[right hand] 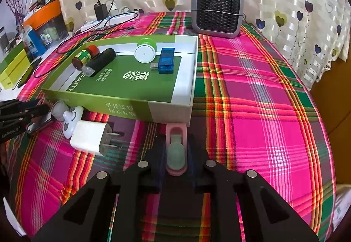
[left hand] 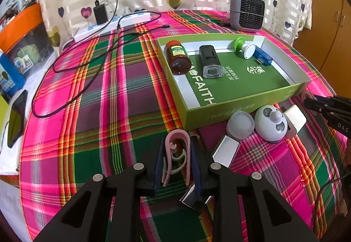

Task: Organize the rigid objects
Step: 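Lift the pink clip with the left tool while the right tool lifts the pink oval object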

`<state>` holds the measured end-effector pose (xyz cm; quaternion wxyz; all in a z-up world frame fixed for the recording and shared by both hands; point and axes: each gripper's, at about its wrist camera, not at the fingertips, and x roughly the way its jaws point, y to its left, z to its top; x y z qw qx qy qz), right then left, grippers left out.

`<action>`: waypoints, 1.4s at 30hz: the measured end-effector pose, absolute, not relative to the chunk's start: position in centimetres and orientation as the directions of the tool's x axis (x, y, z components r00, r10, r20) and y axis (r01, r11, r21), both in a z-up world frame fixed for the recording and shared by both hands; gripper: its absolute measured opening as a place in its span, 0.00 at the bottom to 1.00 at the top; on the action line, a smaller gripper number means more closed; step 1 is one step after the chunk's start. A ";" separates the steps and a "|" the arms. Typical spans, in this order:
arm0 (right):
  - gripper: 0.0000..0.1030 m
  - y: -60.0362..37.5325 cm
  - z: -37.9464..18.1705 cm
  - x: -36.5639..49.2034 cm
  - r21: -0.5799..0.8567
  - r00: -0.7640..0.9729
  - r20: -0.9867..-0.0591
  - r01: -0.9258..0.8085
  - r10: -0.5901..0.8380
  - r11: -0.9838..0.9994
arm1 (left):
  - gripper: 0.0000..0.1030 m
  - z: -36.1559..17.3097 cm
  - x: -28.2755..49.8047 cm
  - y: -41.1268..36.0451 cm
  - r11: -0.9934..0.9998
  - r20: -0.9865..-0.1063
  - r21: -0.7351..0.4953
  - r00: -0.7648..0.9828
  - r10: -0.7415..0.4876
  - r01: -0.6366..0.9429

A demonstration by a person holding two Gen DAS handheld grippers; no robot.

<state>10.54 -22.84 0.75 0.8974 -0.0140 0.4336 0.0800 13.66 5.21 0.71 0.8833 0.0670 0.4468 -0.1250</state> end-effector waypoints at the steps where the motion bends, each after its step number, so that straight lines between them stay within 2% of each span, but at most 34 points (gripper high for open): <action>1: 0.18 -22.9 0.7 10.5 0.045 0.611 -0.780 -0.156 0.132 0.987 | 0.21 0.7 13.6 5.1 0.960 -0.806 0.007 0.569 -0.161 0.281; 27: 0.18 -22.8 0.8 10.4 0.045 0.611 -0.781 -0.153 0.131 0.987 | 0.21 0.7 13.5 5.1 0.960 -0.807 0.010 0.570 -0.157 0.279; 42: 0.18 -23.0 2.1 9.7 0.048 0.635 -0.761 -0.152 0.135 0.987 | 0.21 2.7 12.7 5.2 0.960 -0.791 0.005 0.589 -0.168 0.281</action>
